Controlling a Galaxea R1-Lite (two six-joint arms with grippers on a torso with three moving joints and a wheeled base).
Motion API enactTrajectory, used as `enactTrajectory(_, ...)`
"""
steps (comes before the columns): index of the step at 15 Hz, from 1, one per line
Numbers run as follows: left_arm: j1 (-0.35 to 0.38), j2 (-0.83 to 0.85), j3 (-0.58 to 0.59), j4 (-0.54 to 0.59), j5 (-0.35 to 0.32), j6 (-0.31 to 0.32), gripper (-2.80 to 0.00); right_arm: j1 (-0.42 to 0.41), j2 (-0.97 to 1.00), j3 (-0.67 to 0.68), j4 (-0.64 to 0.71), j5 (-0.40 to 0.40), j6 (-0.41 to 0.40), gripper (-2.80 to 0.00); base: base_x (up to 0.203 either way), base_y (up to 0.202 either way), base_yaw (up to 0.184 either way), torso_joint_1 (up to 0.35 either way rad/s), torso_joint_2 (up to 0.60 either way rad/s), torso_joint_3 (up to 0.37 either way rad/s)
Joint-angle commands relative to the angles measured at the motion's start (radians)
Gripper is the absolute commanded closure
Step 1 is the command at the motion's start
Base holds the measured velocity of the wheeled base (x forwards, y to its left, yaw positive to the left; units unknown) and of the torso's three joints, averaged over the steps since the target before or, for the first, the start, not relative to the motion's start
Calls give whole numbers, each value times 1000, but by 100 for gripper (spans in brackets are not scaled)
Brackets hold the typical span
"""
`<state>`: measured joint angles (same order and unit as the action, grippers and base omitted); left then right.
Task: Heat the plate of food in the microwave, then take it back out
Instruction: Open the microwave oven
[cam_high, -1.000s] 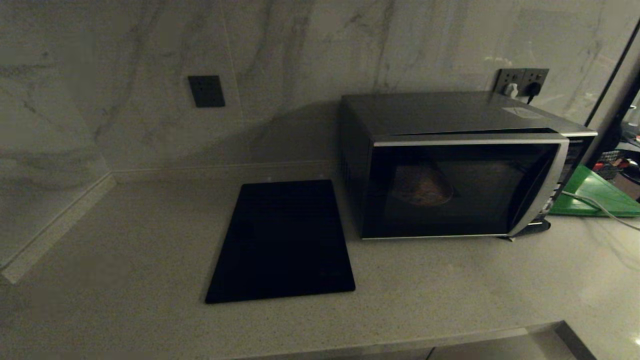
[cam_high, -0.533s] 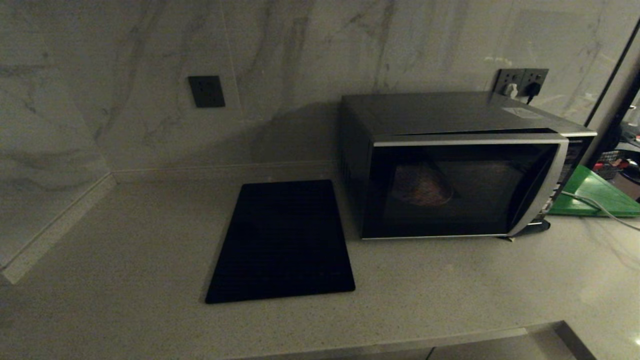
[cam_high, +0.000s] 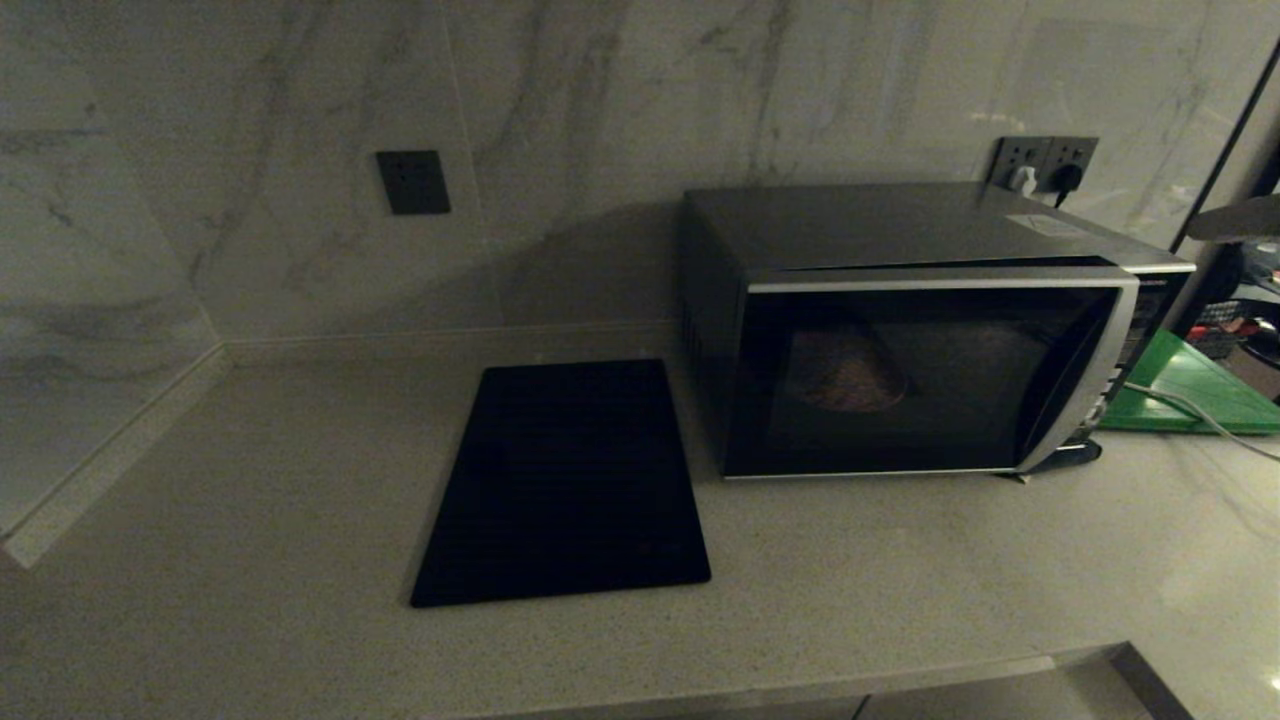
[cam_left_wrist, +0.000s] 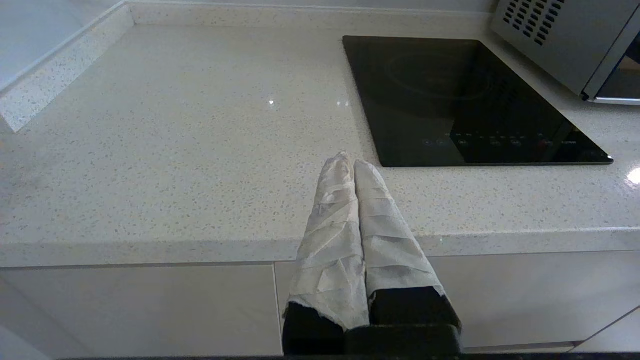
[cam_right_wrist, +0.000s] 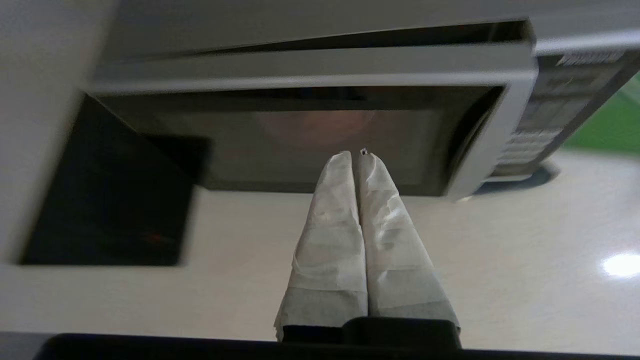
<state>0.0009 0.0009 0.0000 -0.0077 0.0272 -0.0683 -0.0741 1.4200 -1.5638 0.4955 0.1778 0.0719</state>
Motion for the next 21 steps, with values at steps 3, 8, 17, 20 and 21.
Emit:
enactTrajectory(3,-1,1,0,0,0,-1,0,-59,83,-44,66,-96,-53,0,0,0,0,0,0,0)
enactTrajectory(8,-1,1,0,0,0,-1,0,-74,260,-239,69,-289,139,0,0,0,0,0,0,0)
enactTrajectory(17,1,1,0,-1,0,-1,0,-19,477,-404,55,-408,253,0,0,0,0,0,0,0)
enactTrajectory(20,-1,1,0,0,0,-1,0,-5,528,-410,-14,-380,252,0,0,0,0,0,0,0)
enactTrajectory(21,-1,1,0,0,0,-1,0,-4,541,-410,-37,-366,252,0,0,0,0,0,0,0)
